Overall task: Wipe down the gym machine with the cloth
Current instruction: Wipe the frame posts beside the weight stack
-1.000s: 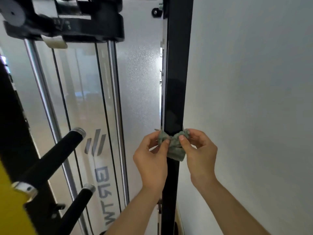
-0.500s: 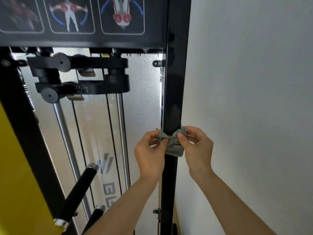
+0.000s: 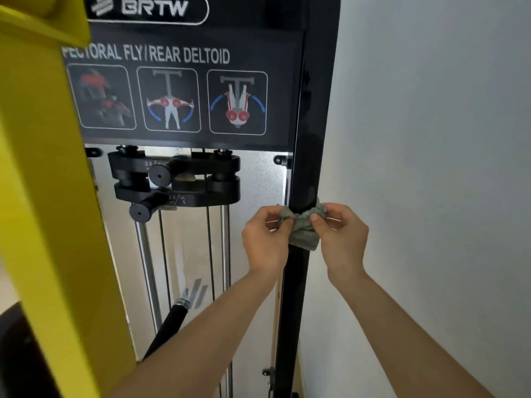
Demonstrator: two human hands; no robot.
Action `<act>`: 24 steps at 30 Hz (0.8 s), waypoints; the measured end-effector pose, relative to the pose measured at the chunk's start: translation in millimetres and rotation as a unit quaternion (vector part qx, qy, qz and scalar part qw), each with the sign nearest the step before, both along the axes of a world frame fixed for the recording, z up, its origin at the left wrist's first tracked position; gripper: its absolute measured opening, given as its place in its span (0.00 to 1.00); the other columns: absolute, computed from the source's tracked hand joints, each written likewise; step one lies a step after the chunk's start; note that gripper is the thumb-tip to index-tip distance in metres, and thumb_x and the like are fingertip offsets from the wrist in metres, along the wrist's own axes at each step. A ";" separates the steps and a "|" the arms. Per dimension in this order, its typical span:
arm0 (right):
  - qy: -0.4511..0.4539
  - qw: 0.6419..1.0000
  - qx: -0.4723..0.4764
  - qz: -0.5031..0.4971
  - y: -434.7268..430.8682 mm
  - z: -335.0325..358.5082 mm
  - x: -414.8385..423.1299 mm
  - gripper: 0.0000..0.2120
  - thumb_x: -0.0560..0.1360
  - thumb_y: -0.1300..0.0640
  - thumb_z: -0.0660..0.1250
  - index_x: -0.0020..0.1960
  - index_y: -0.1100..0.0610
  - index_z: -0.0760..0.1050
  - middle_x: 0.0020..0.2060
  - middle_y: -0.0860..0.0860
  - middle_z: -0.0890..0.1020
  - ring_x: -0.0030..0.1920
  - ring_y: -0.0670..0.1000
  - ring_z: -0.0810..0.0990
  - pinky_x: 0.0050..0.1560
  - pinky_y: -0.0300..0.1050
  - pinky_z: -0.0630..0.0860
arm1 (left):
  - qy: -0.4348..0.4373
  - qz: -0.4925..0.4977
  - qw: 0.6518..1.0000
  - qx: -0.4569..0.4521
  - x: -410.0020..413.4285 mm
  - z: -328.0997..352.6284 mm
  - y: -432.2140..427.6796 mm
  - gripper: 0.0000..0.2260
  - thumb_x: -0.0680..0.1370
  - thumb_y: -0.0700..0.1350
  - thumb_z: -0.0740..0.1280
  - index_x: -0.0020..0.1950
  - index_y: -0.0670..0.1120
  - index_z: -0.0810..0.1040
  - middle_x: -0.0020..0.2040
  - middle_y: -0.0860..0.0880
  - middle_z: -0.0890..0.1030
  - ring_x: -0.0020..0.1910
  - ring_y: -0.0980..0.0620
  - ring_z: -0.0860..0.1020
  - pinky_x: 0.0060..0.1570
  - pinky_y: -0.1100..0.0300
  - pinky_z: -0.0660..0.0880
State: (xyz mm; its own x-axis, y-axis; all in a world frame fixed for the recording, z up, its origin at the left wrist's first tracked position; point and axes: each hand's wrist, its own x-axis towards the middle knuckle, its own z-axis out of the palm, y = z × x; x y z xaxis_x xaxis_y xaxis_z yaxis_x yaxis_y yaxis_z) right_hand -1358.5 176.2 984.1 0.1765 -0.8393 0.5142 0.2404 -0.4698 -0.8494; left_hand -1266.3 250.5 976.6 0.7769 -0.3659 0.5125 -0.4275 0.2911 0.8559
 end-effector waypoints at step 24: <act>0.155 0.931 0.167 0.284 286.4 -146.9 -20.3 0.12 0.75 0.66 0.73 0.54 0.52 0.81 0.49 0.45 0.85 0.53 0.44 0.83 0.52 0.42 0.81 | 0.157 0.203 0.962 0.097 -73.8 -125.9 334.4 0.09 0.78 0.37 0.72 0.50 0.51 0.80 0.45 0.56 0.83 0.45 0.62 0.81 0.41 0.70 0.77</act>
